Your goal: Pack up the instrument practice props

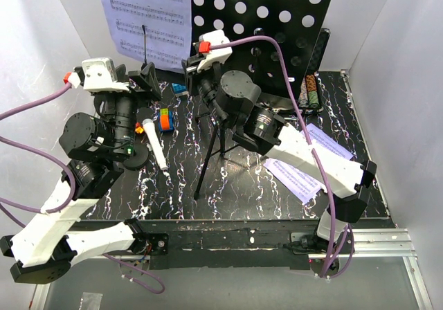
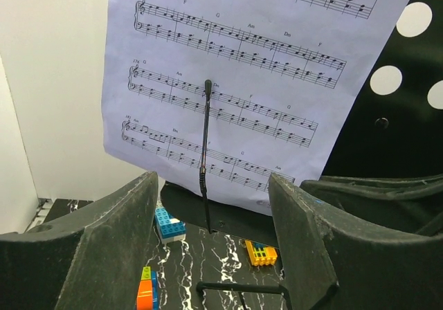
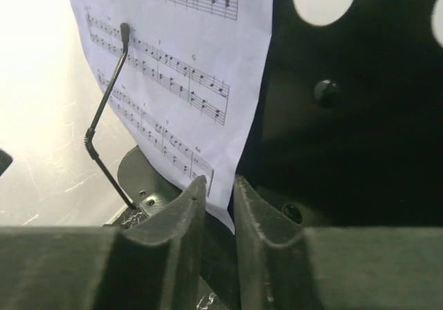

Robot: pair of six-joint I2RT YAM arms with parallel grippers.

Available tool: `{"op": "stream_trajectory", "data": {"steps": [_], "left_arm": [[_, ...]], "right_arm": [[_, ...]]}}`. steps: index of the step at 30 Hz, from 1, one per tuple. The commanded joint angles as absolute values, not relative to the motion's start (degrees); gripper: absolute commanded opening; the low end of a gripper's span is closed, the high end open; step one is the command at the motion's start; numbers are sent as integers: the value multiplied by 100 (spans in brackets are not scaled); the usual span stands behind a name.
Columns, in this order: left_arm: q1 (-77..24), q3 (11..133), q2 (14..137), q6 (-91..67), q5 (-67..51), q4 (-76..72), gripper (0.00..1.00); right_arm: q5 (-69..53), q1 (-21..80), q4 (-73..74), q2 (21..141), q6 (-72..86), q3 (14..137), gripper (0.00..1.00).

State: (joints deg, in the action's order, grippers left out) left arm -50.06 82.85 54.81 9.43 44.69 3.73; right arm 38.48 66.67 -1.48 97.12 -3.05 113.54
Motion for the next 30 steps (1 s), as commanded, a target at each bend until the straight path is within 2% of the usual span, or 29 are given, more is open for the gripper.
{"op": "stream_trajectory", "data": {"steps": [1, 4, 17, 25, 26, 27, 28, 29, 30], "left_arm": [[-5019, 8209, 5423, 1011, 4526, 246, 64], [-5019, 8192, 5423, 1046, 4544, 237, 63], [-5027, 8103, 5352, 1195, 4641, 123, 58], [-5027, 8147, 5432, 1266, 4702, 53, 65], [-5027, 8147, 5440, 1231, 4685, 61, 66], [-5027, 8147, 5440, 1196, 4685, 62, 66], [-5027, 8139, 5449, 1169, 4676, 79, 66], [-5027, 8130, 5467, 1134, 4684, 88, 66], [-5019, 8130, 5458, 1082, 4667, 97, 66]], "right_arm": [[3911, 6618, -430, 9659, -290, 11567, 23], [3911, 6609, -553, 9572, -351, 11444, 2], [3867, 6618, -756, 9001, -466, 10811, 1], [3789, 6618, -914, 8543, -439, 10187, 1], [3718, 6618, -931, 8517, -457, 10169, 3], [3622, 6618, -923, 8543, -466, 10195, 25], [3534, 6618, -888, 8560, -466, 10274, 43], [3464, 6618, -801, 8630, -457, 10361, 55], [3393, 6618, -704, 8692, -448, 10502, 61]]}}
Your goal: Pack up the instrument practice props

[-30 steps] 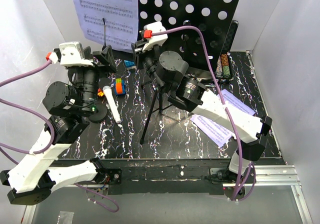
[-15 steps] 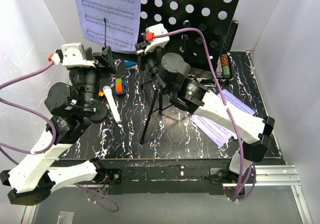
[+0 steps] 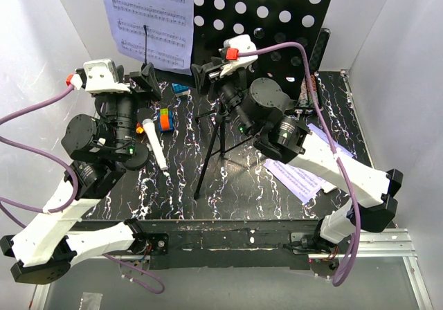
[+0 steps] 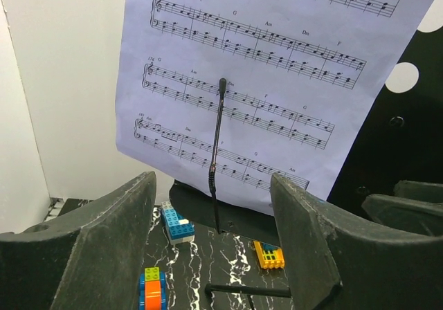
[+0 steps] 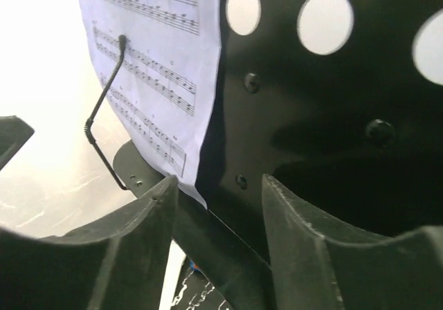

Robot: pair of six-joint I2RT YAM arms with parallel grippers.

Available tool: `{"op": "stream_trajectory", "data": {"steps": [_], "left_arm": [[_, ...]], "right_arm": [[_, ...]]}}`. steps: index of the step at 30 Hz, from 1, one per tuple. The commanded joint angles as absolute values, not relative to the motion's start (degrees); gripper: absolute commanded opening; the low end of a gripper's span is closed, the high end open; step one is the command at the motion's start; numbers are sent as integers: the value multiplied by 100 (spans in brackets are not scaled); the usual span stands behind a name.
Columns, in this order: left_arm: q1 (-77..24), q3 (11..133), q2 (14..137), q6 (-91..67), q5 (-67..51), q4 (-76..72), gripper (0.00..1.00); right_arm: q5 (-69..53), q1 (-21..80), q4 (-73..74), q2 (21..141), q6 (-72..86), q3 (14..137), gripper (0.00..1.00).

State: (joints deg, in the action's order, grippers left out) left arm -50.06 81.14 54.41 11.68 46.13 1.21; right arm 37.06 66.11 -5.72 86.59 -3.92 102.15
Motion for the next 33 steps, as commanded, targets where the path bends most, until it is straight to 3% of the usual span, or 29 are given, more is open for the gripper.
{"op": "stream_trajectory", "data": {"steps": [1, 4, 8, 17, 33], "left_arm": [[-5019, 8130, 5458, 1072, 4650, 114, 67], [-5027, 8130, 5458, 1020, 4641, 149, 68], [-5019, 8130, 5440, 993, 4614, 184, 68], [-5027, 8130, 5414, 932, 4570, 246, 69], [-5019, 8095, 5388, 826, 4491, 290, 69]], "right_arm": [[3375, 6618, -599, 8762, -413, 10607, 66], [3322, 6601, -186, 8991, -229, 11046, 78], [3191, 6487, 237, 9167, 341, 11373, 82], [2654, 6012, 800, 9220, 1581, 11522, 83], [2514, 5968, 853, 9501, 1881, 11839, 83]]}}
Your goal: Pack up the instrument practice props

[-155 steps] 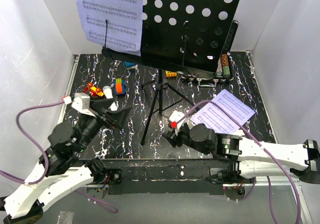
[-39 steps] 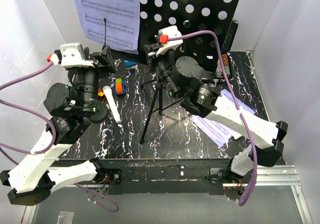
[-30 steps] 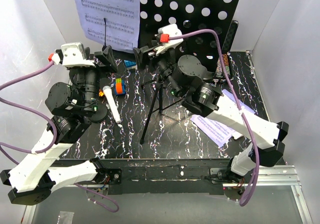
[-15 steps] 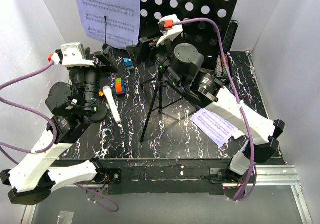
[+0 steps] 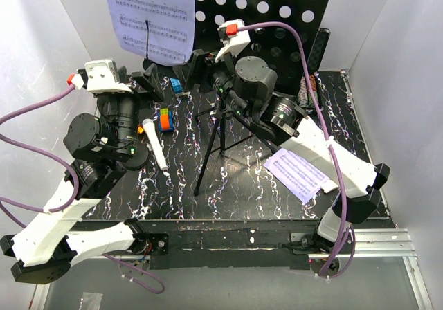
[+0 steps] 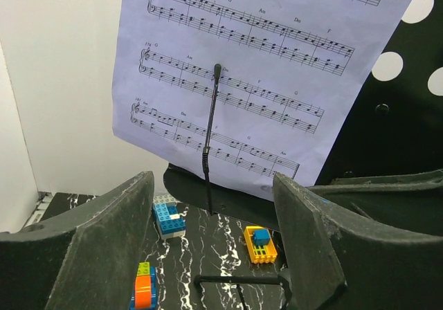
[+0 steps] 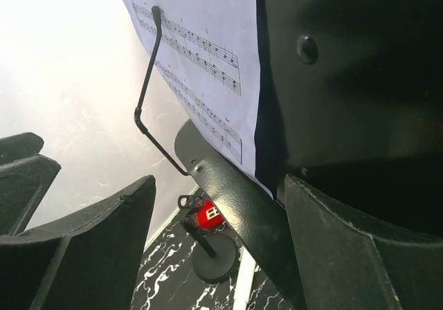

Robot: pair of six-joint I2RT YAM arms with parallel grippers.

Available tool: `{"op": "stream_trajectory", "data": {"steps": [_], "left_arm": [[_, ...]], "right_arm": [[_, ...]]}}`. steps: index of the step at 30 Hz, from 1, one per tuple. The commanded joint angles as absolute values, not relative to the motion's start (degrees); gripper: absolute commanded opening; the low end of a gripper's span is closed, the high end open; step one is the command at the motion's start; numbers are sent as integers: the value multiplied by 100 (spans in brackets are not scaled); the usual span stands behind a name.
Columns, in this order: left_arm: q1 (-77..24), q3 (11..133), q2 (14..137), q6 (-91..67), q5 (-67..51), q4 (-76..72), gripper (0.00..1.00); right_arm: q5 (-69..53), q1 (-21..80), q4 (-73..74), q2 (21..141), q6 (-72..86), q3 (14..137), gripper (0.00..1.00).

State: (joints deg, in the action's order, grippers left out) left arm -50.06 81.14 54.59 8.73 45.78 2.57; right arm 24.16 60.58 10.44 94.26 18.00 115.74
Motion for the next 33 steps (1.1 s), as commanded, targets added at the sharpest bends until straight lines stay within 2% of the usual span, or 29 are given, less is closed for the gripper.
{"op": "stream_trajectory", "data": {"steps": [1, 21, 29, 33], "left_arm": [[-5027, 8103, 5396, 826, 4474, 299, 69], [-5027, 7963, 5335, 694, 4368, 334, 69], [-5027, 7937, 5300, 721, 4368, 325, 69], [-5027, 7902, 5282, 729, 4377, 325, 69]], "right_arm": [[2522, 5976, 809, 9510, 1890, 11830, 83], [2716, 6223, 334, 9940, 1213, 12023, 82], [2751, 6249, -210, 9853, 976, 11778, 55], [2769, 6249, -369, 9853, 905, 11769, 48]]}}
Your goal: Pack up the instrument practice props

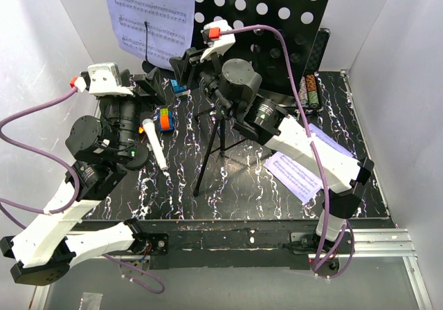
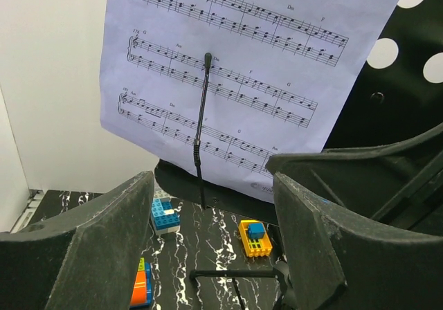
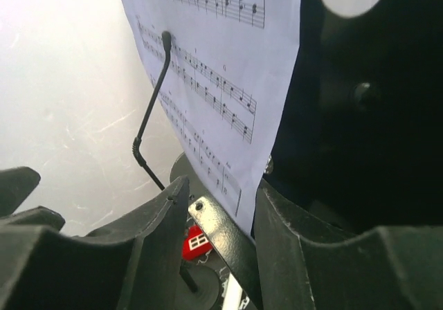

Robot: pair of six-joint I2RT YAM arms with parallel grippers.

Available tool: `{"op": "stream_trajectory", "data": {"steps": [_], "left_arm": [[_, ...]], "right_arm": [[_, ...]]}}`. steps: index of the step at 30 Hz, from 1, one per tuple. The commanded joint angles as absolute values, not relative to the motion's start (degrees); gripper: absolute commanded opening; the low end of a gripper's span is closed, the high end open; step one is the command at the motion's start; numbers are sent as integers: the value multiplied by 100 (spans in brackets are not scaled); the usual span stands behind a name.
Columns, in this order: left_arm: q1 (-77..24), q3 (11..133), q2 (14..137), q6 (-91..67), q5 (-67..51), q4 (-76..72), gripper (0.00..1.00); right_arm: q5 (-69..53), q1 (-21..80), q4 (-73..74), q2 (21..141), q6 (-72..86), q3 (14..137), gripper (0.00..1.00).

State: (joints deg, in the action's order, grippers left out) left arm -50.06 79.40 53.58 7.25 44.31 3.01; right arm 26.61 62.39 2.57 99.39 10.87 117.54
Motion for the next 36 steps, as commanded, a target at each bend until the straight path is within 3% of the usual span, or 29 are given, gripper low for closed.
{"op": "stream_trajectory", "data": {"steps": [1, 9, 14, 19, 28, 32, 36], "left_arm": [[-5027, 7901, 5282, 729, 4386, 325, 69], [-5027, 7893, 5256, 791, 4438, 308, 69], [-5027, 7866, 5230, 835, 4465, 273, 69], [-5027, 7884, 5238, 1063, 4605, 123, 69], [-5027, 8068, 5466, 1573, 4922, -219, 85], [-5019, 8095, 5598, 1959, 4966, -456, 84], [-5019, 8112, 5827, 2425, 5001, -729, 76]], "right_arm": [[2777, 6266, -395, 9853, 888, 11777, 47], [2751, 6267, -387, 9949, 844, 11892, 43], [2733, 6267, -378, 9976, 844, 11918, 26], [2733, 6275, -413, 9853, 817, 11708, 2], [2865, 6267, -404, 9396, 537, 11171, 1], [2874, 6284, -492, 9211, 387, 10907, 1], [2839, 6284, -475, 9150, 290, 10916, 1]]}}
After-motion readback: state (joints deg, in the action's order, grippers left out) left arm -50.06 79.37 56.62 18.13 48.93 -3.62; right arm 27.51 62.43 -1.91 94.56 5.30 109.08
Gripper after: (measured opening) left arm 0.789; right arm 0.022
